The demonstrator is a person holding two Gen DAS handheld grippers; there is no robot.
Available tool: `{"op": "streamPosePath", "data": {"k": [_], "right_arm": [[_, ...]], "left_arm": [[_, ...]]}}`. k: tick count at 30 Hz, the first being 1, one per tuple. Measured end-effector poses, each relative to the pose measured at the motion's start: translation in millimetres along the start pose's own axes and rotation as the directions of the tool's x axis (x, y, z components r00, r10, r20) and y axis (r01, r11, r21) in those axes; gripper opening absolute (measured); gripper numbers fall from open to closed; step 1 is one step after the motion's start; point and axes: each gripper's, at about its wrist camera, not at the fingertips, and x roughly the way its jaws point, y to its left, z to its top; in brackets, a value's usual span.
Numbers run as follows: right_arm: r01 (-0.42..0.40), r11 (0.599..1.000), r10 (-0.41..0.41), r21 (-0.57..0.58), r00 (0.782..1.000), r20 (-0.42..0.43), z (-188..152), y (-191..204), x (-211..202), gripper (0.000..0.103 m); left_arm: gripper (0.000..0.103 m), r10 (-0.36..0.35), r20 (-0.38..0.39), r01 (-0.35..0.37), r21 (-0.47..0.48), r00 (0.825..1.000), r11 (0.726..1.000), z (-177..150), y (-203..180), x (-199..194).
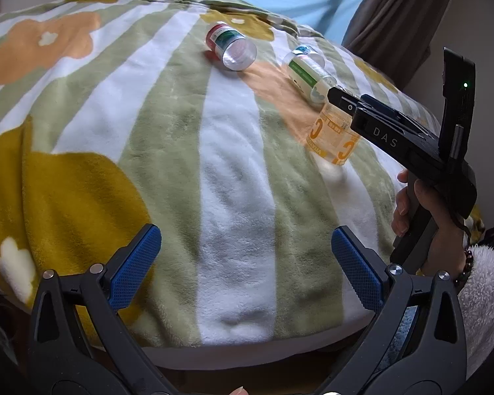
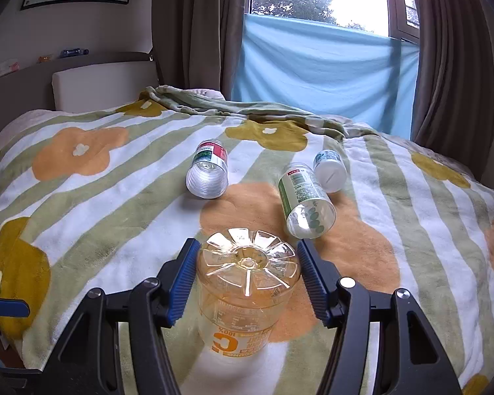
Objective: Flip cup upside down
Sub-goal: 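Turn the cup bottom-up and lower it onto the bed with the right tool, then open the right tool and release the upside-down cup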
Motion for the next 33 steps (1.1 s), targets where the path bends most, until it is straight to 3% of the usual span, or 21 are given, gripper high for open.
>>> {"op": "streamPosePath", "data": {"k": [16,18,19,20,26,33], "right_arm": [[0.008,1.0,-0.007,-0.03,0.998,0.061,-25,8,-16,0.057],[-0.007,1.0,0.008,-0.019,0.998,0.056,-26,7,-16,0.068],[-0.016,1.0,0.016,-0.014,0.999,0.048,-26,6,-16,0.09],[-0.016,1.0,0.017,-0.007,0.999,0.047,-27,6,-16,0.103],[-0.069,0.997,0.065,0.036,0.99,0.122,-29,0,-29,0.103],[-0.075,0.996,0.069,0.045,0.989,0.128,-27,1,-38,0.103]], "left_arm": [[0.103,-0.004,0.004,0.004,-0.002,1.0,1.0,0,2,2],[0.103,0.0,0.006,0.0,0.006,1.0,1.0,0,1,3],[0.103,0.001,0.006,-0.002,0.009,1.0,1.0,0,0,2],[0.103,0.002,0.005,-0.002,0.012,1.0,1.0,-1,-1,3],[0.103,0.009,0.008,-0.009,0.023,1.0,1.0,-1,-3,3],[0.103,0.027,0.023,-0.028,0.038,0.999,0.999,-3,-6,1]]}}
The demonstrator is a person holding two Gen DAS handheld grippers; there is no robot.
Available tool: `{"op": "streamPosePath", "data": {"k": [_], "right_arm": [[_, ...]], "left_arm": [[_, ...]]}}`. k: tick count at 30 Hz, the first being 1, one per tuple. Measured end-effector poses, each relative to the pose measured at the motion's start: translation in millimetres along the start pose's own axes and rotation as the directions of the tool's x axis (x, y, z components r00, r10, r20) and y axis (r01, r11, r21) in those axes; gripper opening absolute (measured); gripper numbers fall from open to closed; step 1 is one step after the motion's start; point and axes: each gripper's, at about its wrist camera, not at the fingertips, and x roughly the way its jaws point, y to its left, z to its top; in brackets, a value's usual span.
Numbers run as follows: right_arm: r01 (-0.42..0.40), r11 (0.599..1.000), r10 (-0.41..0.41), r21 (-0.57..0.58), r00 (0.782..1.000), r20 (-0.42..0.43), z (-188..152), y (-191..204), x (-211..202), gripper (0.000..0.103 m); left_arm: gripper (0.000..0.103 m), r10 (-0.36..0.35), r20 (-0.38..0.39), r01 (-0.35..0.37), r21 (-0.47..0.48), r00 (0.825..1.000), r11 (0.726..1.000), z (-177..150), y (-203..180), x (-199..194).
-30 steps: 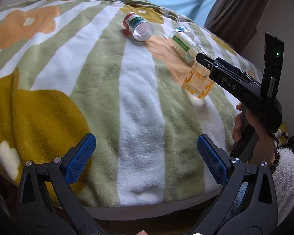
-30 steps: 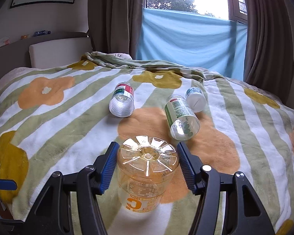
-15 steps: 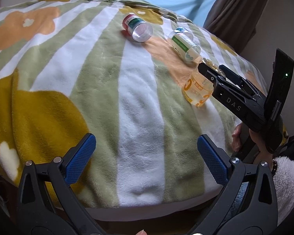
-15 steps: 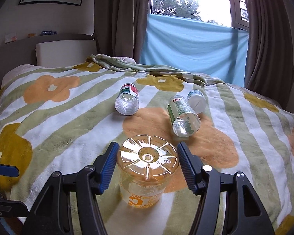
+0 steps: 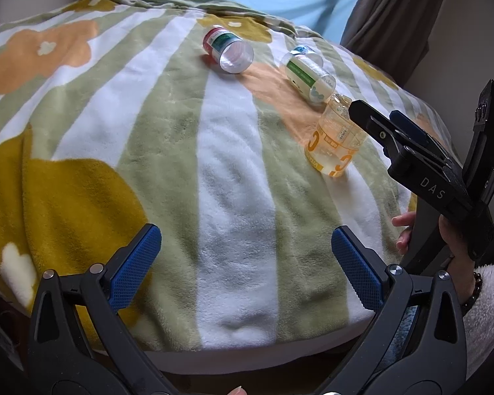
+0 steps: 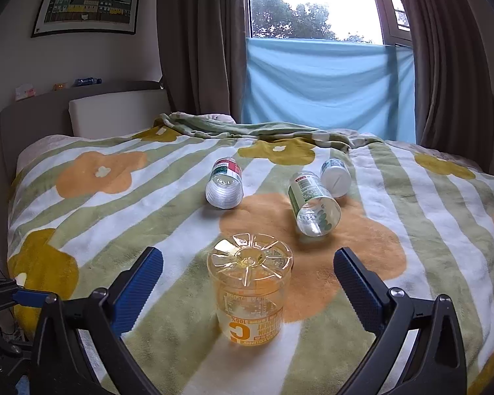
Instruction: Flip cup upside down
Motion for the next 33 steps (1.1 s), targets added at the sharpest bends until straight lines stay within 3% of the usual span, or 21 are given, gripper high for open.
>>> {"op": "streamPosePath", "data": {"k": [9,14,17,21,26,29,33], "right_arm": [[0.029,0.999,-0.029,-0.027,0.999,0.026,28,10,-54,0.103],[0.1,0.994,-0.098,-0.036,0.994,0.04,56,15,-111,0.103],[0.135,0.991,-0.134,-0.016,0.989,0.056,72,14,-146,0.103],[0.203,0.979,-0.205,0.029,0.975,0.083,83,10,-187,0.103],[0.295,0.954,-0.3,0.059,0.947,0.118,73,7,-221,0.103],[0.31,0.947,-0.32,0.085,0.935,0.151,64,5,-235,0.103],[0.334,0.94,-0.342,0.074,0.921,0.187,62,7,-245,0.103]], "left_arm": [[0.103,0.051,0.052,-0.053,0.027,0.997,0.998,2,-6,-19],[0.103,0.082,0.167,-0.094,0.066,0.983,0.993,23,-28,-67],[0.103,0.084,0.271,-0.114,0.099,0.959,0.988,38,-50,-107],[0.103,0.112,0.422,-0.189,0.143,0.899,0.972,46,-82,-160],[0.103,0.154,0.527,-0.267,0.147,0.836,0.952,30,-109,-194],[0.103,0.164,0.551,-0.287,0.143,0.818,0.947,17,-118,-200],[0.103,0.138,0.562,-0.261,0.144,0.816,0.955,10,-126,-205]]}}
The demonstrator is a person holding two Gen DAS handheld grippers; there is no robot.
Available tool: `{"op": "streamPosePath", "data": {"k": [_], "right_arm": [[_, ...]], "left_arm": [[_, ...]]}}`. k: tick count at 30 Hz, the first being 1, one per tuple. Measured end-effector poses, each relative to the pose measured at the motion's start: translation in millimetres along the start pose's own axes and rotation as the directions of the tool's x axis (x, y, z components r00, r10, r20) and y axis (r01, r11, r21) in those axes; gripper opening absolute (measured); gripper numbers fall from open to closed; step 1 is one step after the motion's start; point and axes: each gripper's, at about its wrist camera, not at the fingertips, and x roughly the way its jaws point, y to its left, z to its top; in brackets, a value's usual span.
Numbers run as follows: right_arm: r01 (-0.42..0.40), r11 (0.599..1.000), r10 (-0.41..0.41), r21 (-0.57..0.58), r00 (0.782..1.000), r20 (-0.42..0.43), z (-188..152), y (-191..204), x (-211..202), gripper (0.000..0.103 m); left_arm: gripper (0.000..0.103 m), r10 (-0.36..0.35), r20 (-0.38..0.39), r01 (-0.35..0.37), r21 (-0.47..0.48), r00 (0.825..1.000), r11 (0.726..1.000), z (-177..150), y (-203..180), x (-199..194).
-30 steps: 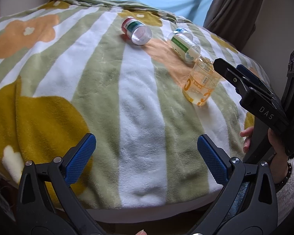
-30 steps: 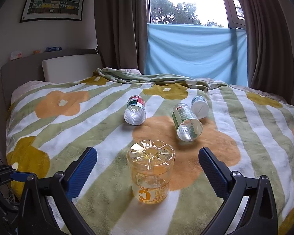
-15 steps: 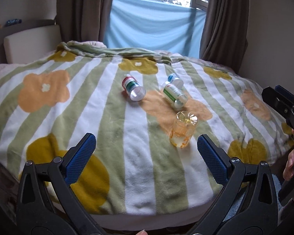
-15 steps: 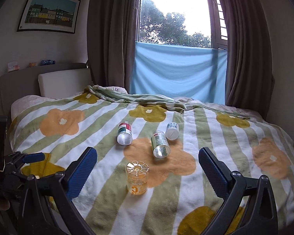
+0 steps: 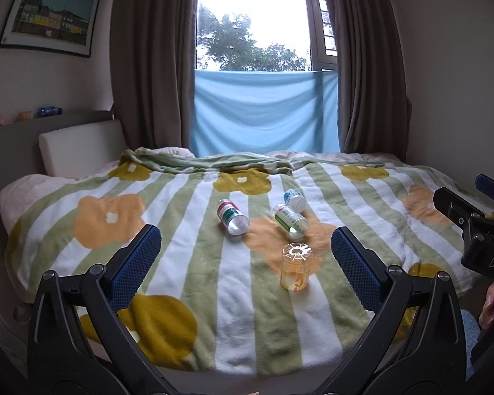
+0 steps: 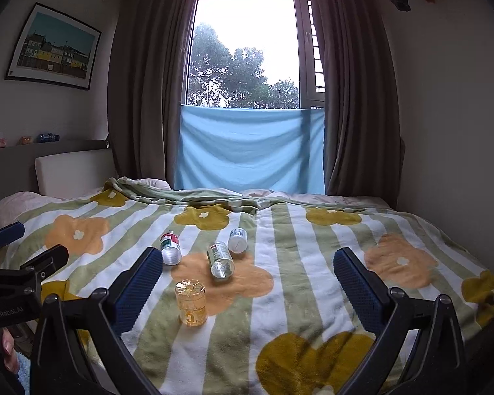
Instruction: Flip cup upside down
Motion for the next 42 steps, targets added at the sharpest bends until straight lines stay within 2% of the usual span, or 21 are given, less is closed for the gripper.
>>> {"op": "streamPosePath", "data": {"k": [3,16,42], "right_arm": [[0.011,1.0,-0.011,0.002,1.0,0.025,0,-2,-7,0.103],[0.047,0.999,-0.047,0.026,0.999,0.022,-2,-16,-11,0.103],[0.054,0.998,-0.055,0.03,0.998,0.021,-1,-18,-13,0.103]], "left_arm": [[0.103,-0.007,0.008,0.007,-0.003,1.0,1.0,3,-3,-3],[0.103,-0.025,0.03,0.026,-0.018,0.999,1.0,9,-8,-8],[0.103,-0.014,0.028,0.015,-0.017,1.0,1.0,7,-10,-9]]}}
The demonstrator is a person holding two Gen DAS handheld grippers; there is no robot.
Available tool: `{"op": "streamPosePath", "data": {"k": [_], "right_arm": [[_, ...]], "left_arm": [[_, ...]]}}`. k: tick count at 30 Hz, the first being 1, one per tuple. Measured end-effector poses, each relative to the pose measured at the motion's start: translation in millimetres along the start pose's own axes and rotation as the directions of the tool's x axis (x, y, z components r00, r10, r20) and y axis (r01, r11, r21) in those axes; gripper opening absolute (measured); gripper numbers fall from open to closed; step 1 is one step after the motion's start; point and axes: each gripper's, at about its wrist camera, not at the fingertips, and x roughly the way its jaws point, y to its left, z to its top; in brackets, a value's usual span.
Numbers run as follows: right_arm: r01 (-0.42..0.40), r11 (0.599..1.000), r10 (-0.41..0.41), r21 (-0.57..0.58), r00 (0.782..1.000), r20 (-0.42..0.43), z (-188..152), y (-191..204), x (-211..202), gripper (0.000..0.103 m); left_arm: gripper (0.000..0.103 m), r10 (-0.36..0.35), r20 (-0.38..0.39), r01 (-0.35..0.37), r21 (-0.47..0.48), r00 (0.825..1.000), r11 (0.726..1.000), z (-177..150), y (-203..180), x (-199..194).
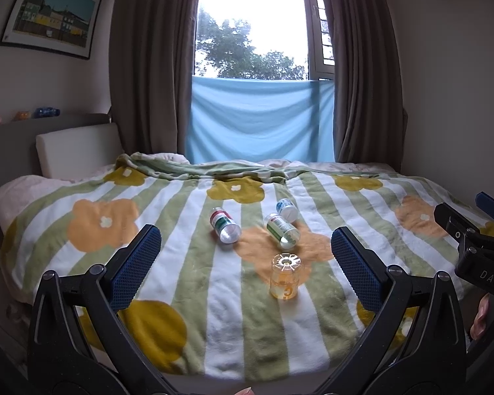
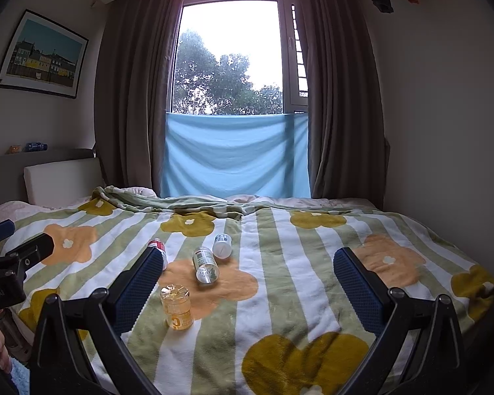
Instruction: Flip cup upside down
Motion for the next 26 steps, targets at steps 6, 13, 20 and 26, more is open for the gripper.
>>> {"op": "streamPosePath", "data": {"k": [6,13,20,26], "right_arm": [[0.0,1.0,0.0,0.002,1.0,0.0,-0.2,-1.2,0.4,0.103],[0.004,1.0,-0.004,0.001,1.0,-0.006,-1.0,-2.2,0.5,0.103],[0.005,1.0,-0.005,0.005,1.0,-0.006,-0.9,-2.4,1.1,0.103],[0.005,1.0,-0.005,0.006,1.0,-0.01,-1.5,-2.1,2.3,0.103]], "left_arm": [[0.103,0.004,-0.003,-0.004,-0.001,1.0,1.0,-1.8,1.4,1.5],[0.103,0.011,-0.008,-0.011,-0.02,1.0,1.0,-1.6,5.1,3.2],[0.103,0.038,0.022,-0.038,-0.016,0.999,0.999,0.0,3.7,0.2],[0.103,0.041,0.05,-0.04,-0.017,0.998,0.999,-1.1,4.6,-3.0]]}}
